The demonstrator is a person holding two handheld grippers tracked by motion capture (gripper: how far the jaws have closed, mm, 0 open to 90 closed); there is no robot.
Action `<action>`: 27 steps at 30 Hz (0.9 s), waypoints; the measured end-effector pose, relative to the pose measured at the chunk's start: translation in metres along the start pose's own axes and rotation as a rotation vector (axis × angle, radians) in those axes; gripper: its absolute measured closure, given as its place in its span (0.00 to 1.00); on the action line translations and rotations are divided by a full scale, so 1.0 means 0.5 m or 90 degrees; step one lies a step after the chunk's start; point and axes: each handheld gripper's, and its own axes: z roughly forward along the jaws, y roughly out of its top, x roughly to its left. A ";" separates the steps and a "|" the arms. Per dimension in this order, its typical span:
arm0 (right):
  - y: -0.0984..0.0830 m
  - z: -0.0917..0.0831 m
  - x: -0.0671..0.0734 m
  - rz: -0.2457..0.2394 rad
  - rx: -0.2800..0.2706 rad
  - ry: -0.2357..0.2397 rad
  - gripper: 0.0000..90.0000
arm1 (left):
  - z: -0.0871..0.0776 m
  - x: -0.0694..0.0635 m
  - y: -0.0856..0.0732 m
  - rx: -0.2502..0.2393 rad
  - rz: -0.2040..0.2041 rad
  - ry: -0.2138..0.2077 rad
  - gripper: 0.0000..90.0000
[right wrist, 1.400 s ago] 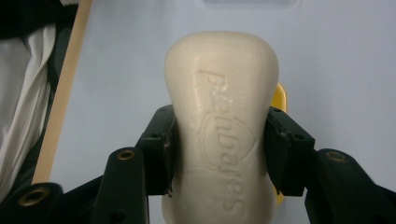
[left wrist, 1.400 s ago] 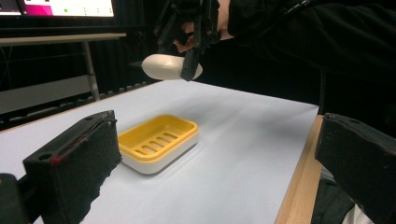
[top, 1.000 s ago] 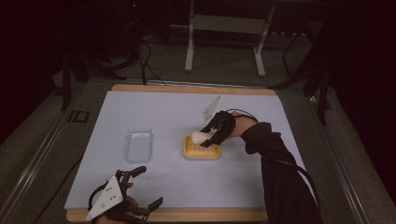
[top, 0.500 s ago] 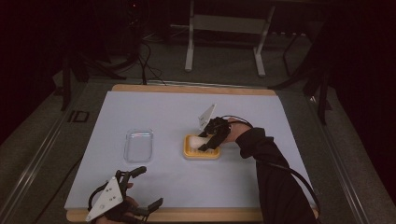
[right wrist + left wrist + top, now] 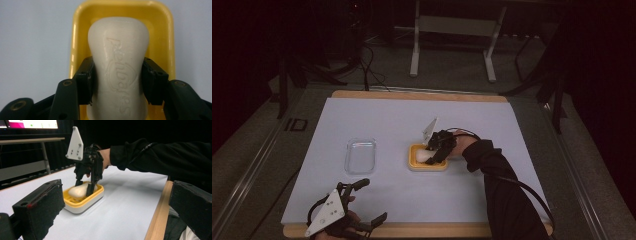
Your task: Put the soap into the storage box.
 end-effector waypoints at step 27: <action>-0.001 -0.080 0.016 0.054 -0.027 -0.036 0.45 | 0.006 -0.002 -0.001 0.008 0.002 -0.004 0.00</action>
